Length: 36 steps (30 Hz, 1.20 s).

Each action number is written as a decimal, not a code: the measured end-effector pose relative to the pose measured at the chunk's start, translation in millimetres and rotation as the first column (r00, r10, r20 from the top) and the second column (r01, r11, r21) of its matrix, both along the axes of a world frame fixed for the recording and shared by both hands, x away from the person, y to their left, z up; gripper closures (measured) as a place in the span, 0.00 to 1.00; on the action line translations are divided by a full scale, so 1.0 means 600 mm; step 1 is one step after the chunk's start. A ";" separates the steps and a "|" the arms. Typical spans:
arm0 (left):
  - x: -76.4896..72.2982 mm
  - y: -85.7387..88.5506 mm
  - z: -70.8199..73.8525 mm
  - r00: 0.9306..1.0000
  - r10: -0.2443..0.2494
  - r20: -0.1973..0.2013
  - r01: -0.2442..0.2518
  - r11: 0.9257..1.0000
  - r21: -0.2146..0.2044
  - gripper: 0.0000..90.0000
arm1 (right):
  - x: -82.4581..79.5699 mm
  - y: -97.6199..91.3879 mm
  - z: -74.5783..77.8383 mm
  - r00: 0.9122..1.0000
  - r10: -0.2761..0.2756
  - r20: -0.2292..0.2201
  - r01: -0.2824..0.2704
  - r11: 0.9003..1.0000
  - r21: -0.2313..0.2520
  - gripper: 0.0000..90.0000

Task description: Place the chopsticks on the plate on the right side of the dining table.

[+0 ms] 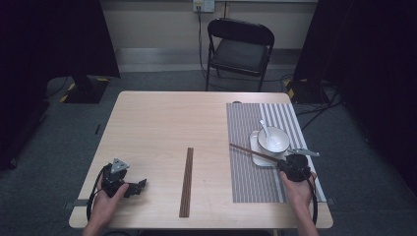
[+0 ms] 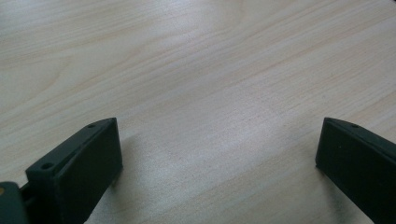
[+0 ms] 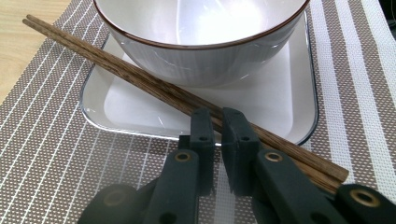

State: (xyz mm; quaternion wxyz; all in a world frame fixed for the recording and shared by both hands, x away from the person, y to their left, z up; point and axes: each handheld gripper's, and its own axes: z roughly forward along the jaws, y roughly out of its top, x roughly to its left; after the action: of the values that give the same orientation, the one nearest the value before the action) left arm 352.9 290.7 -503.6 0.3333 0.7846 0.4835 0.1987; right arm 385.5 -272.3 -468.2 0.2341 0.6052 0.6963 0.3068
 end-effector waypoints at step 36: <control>0.000 0.000 0.000 1.000 0.000 0.000 0.000 1.000 0.000 0.00 | 0.017 -0.023 -0.001 1.000 -0.017 0.006 0.017 1.000 -0.004 0.86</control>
State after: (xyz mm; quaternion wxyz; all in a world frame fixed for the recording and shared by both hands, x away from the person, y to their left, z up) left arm 352.9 290.7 -503.6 0.3332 0.7847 0.4835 0.1988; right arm 395.5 -286.3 -469.0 0.2399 0.6098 0.6911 0.3050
